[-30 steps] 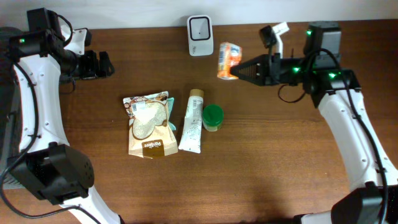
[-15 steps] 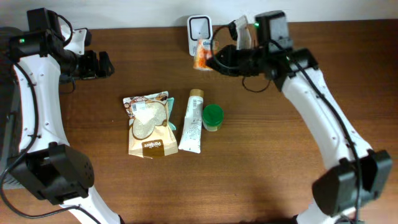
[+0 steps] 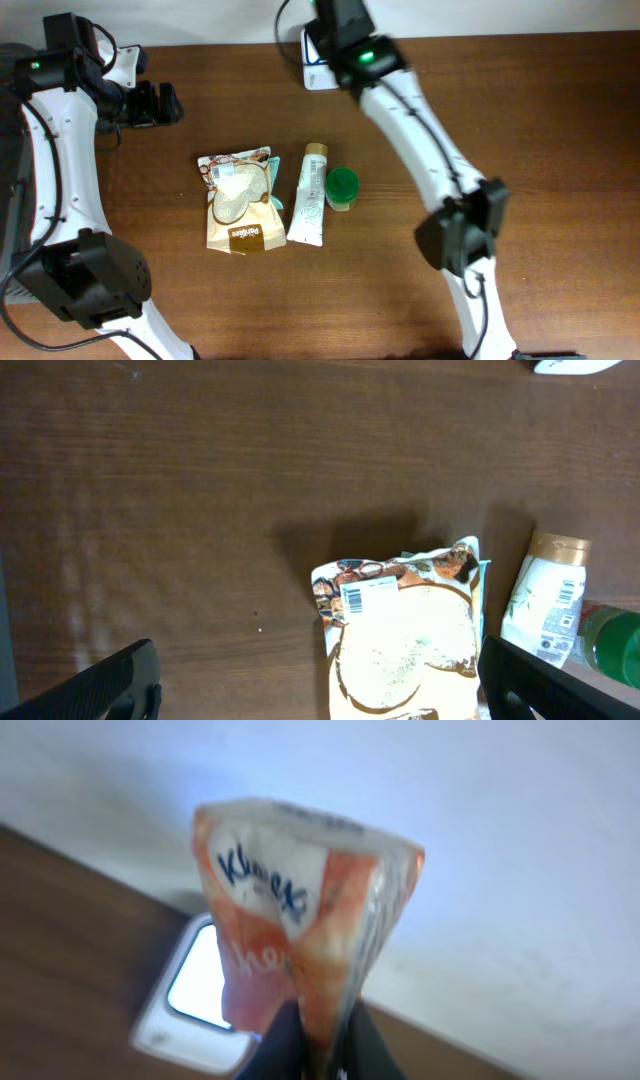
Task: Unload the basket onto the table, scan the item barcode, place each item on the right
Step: 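Lift the packet and hold it in front of the white scanner, then carry the packet to the right side and release it on the table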
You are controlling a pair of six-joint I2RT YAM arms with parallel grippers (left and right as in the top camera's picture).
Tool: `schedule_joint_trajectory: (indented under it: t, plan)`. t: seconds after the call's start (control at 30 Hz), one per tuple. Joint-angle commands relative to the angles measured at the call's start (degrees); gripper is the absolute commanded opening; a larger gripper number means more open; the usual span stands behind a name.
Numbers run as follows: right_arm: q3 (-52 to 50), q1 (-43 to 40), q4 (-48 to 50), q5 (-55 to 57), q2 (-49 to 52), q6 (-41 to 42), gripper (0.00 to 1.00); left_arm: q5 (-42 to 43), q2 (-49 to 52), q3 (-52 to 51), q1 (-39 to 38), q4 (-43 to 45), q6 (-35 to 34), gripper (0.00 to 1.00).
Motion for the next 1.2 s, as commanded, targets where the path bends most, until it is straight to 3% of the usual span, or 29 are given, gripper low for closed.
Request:
schedule_joint_trajectory:
  t: [0.0,0.3,0.43,0.77,0.9,1.0,1.17]
  plan:
    - [0.5,0.2,6.3,11.1,6.1,-23.3,0.04,0.5,-1.3,0.3,0.0,-0.1,0.9,0.99]
    - [0.4,-0.8,9.3,11.3,12.2,-26.9,0.04,0.5,-1.3,0.3,0.0,-0.1,0.9,0.99]
    - [0.3,-0.8,8.7,11.0,13.6,-32.2,0.04,0.5,-1.3,0.3,0.0,-0.1,0.9,0.99]
    - [0.0,-0.8,8.7,4.9,14.2,-31.9,0.04,0.5,-1.3,0.3,0.0,-0.1,0.9,0.99]
    - [0.1,-0.8,9.7,1.3,14.0,-24.5,0.04,0.5,-1.3,0.3,0.0,-0.1,0.9,0.99]
    - [0.1,-0.8,8.7,1.5,13.2,-23.6,0.04,0.5,-1.3,0.3,0.0,-0.1,0.9,0.99]
    - [0.1,-1.1,2.4,-5.1,5.6,-11.5,0.04,0.5,-1.3,0.3,0.0,-0.1,0.9,0.99]
